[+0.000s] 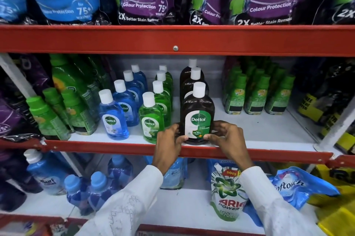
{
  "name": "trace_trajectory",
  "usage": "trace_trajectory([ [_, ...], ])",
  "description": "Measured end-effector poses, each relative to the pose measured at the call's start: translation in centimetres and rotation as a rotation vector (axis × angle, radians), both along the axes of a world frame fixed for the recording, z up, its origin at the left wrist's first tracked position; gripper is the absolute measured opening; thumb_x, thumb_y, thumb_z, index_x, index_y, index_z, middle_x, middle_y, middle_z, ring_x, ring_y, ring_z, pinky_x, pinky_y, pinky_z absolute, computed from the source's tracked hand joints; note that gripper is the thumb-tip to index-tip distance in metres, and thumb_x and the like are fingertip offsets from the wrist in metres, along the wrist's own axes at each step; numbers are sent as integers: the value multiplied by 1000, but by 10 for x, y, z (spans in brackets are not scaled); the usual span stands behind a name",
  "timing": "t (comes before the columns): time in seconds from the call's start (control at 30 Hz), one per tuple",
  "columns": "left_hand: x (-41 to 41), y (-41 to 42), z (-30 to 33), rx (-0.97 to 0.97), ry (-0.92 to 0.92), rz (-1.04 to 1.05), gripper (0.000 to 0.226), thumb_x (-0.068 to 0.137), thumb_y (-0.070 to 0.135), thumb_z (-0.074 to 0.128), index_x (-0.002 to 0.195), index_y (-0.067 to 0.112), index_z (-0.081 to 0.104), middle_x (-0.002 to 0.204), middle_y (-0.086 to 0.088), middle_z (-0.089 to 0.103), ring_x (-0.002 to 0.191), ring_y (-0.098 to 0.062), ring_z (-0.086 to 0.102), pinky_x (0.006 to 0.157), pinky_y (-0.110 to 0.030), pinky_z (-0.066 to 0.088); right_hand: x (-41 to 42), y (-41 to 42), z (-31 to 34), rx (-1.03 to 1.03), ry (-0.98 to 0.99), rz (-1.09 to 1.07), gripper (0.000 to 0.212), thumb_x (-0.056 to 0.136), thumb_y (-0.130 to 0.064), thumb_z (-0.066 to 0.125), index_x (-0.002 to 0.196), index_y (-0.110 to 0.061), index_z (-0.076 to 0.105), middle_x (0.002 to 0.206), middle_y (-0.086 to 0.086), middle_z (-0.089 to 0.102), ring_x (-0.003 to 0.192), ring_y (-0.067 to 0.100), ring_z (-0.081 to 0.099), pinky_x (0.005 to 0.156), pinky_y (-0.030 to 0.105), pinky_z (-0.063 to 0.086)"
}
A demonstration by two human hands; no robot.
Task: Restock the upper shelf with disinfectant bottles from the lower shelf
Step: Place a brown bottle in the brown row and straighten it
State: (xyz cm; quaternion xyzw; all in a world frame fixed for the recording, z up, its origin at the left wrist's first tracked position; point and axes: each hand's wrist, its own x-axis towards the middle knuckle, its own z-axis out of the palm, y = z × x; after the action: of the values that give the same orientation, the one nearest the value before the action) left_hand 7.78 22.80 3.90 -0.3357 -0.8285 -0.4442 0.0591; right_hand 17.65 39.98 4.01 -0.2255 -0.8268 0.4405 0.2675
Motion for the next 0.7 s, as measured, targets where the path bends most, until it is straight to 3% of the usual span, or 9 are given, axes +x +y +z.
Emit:
trace_trajectory([
  [0.1,2,0,1,11,16,22,26,83,14,74,105,4,65,105,-11,74,90,-6,61,76,-6,38,0,-1,0,-1,2,5,50,67,-19,92,113,-11,73,104,4,78,92,15,74,91,38,61],
  [0.27,3,0,1,1,14,47,29,84,15,72,109,3,63,109,-13,73,97,-15,65,77,-4,33,-1,-3,0,-22,13,14,51,67,-16,92,113,-8,73,101,0,78,86,5,73,88,31,61],
  [0.43,10,-10,8,36,-4,21,39,85,17,71,118,0,61,114,-15,71,101,-16,65,79,2,30,4,-7,6,-63,15,-25,71,61,-19,95,125,-11,66,117,8,75,97,16,73,93,34,59],
  [0.5,13,-26,6,69,47,12,38,85,22,72,119,8,63,113,-8,72,99,-13,68,84,-4,39,13,-19,8,-77,102,-142,77,57,-24,97,125,-14,65,115,4,73,98,19,71,90,34,60],
  [0.53,13,-37,4,115,92,31,31,85,22,73,115,14,67,108,-4,74,95,-10,69,88,-12,47,19,-30,9,-48,173,-236,72,58,-27,96,121,-15,65,109,2,73,93,20,70,85,33,60],
  [0.6,10,-61,0,263,188,117,16,83,14,74,98,19,73,95,2,76,84,-6,69,81,-27,57,26,-60,12,65,374,-392,51,66,-30,92,106,-16,64,93,4,68,77,22,65,73,37,59],
  [0.7,-1,-87,5,411,204,250,14,82,9,70,93,17,68,91,4,71,84,-5,65,79,-17,50,14,-106,18,153,540,-322,22,81,-19,82,93,-18,63,80,4,65,68,21,62,66,36,55],
])
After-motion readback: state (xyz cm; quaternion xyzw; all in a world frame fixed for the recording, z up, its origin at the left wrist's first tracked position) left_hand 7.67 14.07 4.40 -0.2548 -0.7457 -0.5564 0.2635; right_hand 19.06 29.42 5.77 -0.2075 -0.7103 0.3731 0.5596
